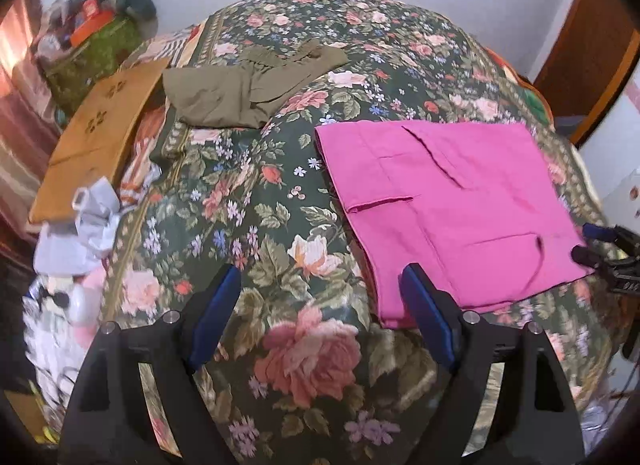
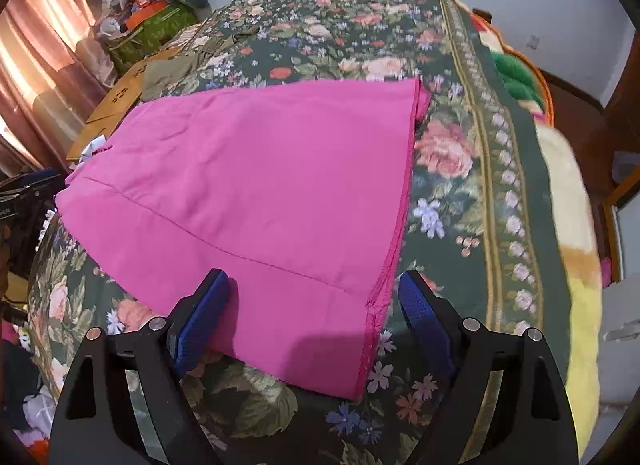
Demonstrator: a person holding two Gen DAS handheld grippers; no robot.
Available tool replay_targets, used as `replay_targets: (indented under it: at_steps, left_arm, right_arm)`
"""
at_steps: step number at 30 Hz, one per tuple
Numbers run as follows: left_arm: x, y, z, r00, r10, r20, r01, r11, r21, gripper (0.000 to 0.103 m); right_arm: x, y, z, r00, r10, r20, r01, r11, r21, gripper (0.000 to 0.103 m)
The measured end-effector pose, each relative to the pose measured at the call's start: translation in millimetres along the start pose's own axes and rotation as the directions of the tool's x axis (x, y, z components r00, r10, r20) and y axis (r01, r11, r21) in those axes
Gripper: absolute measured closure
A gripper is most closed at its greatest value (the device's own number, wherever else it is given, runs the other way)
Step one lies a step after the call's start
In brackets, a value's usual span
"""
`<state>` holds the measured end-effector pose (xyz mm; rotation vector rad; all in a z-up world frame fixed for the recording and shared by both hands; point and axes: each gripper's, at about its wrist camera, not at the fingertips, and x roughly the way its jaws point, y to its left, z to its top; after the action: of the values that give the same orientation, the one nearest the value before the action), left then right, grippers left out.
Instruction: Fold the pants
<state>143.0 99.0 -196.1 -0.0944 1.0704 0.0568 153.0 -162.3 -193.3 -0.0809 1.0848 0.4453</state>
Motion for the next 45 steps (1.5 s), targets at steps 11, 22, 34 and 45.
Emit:
replay_targets:
  at_steps: [11,22,34,45]
  left_arm:
    - [-23.9,-9.4,-4.6,0.992,-0.108,0.059,0.115,0.984,-0.134,0.019]
    - [-7.5,-34.1,-28.4,0.964,-0.267,-0.022,0.258,0.948,-0.188,0.019]
    - [14.8,-41.8,-12.0,0.899,-0.437,-0.014,0.408,0.851,-0.332,0.006]
    - [41.5,-17.8,7.2,0.904,-0.428,-0.005,0.376,0.799,-0.469,0.073]
  right_arm:
    - [-21.1,53.1,24.9,0.983,0.072,0.172,-0.055,0.993,-0.104,0.018]
    - [9.8,58.2,12.5,0.99,0.083,0.112,-0.073,0.993,-0.095,0.018]
    - [11.2,54.5,6.0,0.988,0.107,0.115,-0.099,0.993,-0.07,0.016]
    - [11.0,53.0,5.6,0.987,0.112,0.115,-0.106,0.993,-0.059,0.016]
